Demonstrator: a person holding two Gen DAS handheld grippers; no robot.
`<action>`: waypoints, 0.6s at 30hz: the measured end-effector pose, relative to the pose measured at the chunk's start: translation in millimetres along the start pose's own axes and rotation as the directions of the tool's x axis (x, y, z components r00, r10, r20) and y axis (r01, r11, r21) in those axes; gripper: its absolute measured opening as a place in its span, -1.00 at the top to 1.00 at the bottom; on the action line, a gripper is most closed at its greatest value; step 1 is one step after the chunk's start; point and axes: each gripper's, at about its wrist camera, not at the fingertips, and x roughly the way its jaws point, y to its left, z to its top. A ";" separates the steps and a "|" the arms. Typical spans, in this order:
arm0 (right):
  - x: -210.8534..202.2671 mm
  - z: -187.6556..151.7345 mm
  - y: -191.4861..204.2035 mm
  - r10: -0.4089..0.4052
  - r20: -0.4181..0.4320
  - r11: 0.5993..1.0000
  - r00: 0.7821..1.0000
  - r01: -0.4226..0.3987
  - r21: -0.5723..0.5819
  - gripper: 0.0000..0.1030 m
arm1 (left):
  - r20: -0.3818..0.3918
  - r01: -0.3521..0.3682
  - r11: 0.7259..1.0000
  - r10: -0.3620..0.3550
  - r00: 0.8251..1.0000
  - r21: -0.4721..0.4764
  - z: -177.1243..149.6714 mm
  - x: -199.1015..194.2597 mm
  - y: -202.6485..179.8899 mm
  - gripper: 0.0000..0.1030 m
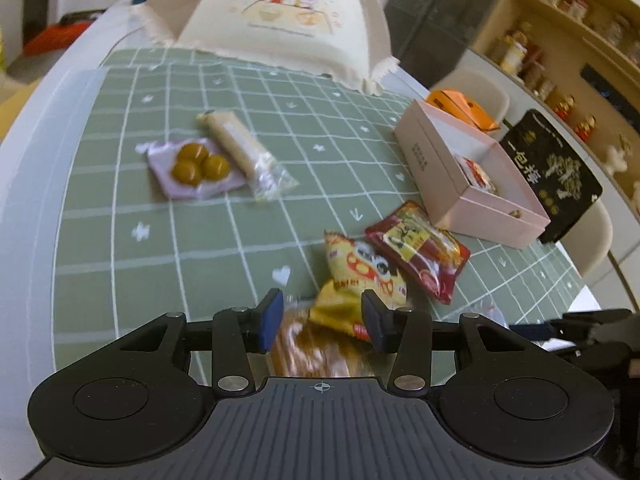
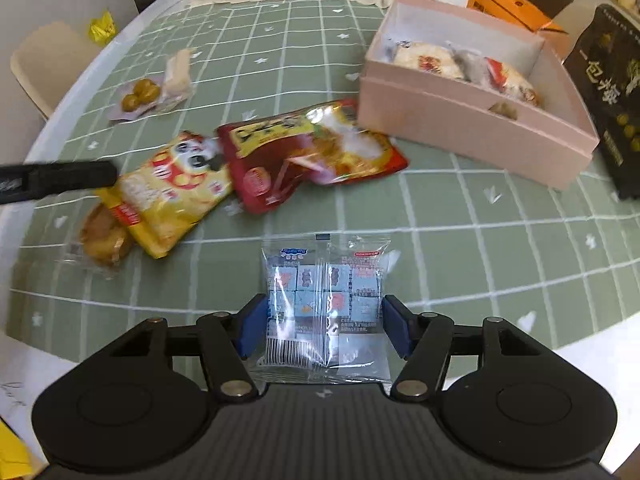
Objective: Organize snacks
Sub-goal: 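Grasp the blue candy cube packet with the right gripper while the left grasps the round cake packet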
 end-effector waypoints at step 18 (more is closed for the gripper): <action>26.0 26.5 -11.0 0.133 0.009 0.950 0.991 -0.125 -0.286 -0.76 | -0.095 0.066 0.997 -0.070 0.993 -0.045 -22.6 8.5 -42.0 0.06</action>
